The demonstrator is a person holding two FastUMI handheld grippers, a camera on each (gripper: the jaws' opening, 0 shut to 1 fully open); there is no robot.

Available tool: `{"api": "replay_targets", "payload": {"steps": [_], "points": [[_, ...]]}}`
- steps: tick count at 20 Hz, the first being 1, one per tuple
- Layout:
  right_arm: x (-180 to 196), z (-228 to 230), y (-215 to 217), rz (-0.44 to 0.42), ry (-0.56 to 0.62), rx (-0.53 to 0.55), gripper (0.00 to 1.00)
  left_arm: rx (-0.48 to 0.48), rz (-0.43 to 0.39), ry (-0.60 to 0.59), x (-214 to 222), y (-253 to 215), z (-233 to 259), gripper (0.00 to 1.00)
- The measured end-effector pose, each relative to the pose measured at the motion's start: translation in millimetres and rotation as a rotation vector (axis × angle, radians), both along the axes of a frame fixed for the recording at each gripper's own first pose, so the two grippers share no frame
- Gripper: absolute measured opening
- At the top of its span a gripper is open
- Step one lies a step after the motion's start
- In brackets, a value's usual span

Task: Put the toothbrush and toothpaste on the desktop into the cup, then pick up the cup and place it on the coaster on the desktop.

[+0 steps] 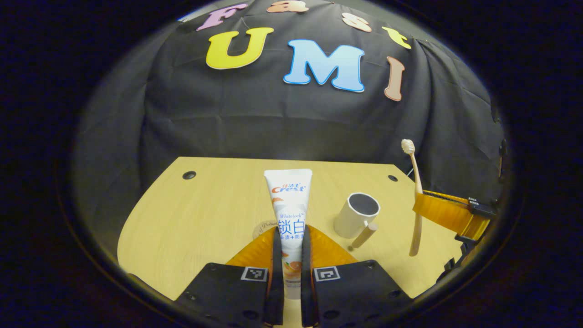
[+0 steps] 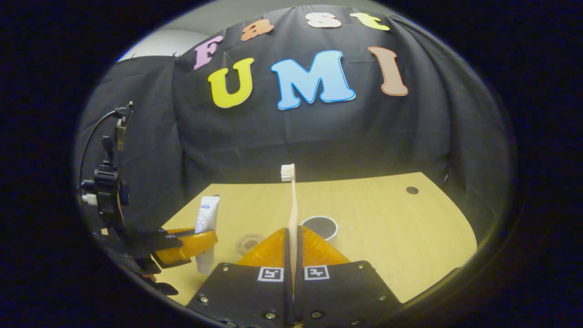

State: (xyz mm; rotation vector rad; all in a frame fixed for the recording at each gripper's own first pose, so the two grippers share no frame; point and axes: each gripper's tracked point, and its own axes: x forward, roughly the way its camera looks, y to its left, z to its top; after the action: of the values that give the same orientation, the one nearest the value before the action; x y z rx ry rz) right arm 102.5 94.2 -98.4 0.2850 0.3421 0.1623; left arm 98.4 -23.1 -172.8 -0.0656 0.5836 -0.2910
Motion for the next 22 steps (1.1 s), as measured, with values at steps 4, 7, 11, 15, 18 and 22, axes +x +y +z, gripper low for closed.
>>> {"api": "replay_targets", "payload": {"steps": [4, 7, 11, 15, 18, 22], "points": [[34.2, 15.9, -10.6, -0.031, -0.080, 0.014, 0.02, -0.017, -0.009, -0.086, 21.9, -9.1, 23.3, 0.22], [58.9, 21.5, -18.5, -0.049, -0.121, 0.031, 0.02, -0.030, -0.013, -0.124, 35.8, -14.8, 28.8, 0.23], [86.3, 18.8, -23.0, -0.074, -0.155, 0.048, 0.02, -0.047, -0.016, -0.151, 50.2, -22.3, 31.8, 0.22], [107.8, 4.9, -22.8, -0.081, -0.159, 0.035, 0.02, -0.048, -0.025, -0.186, 63.2, -28.0, 37.2, 0.22], [119.7, -10.9, -21.5, -0.073, -0.148, 0.022, 0.02, -0.057, -0.020, -0.225, 71.1, -31.2, 46.0, 0.22], [133.8, -36.3, -18.6, -0.064, -0.113, 0.014, 0.02, -0.057, -0.016, -0.249, 77.1, -34.9, 49.3, 0.21]]}}
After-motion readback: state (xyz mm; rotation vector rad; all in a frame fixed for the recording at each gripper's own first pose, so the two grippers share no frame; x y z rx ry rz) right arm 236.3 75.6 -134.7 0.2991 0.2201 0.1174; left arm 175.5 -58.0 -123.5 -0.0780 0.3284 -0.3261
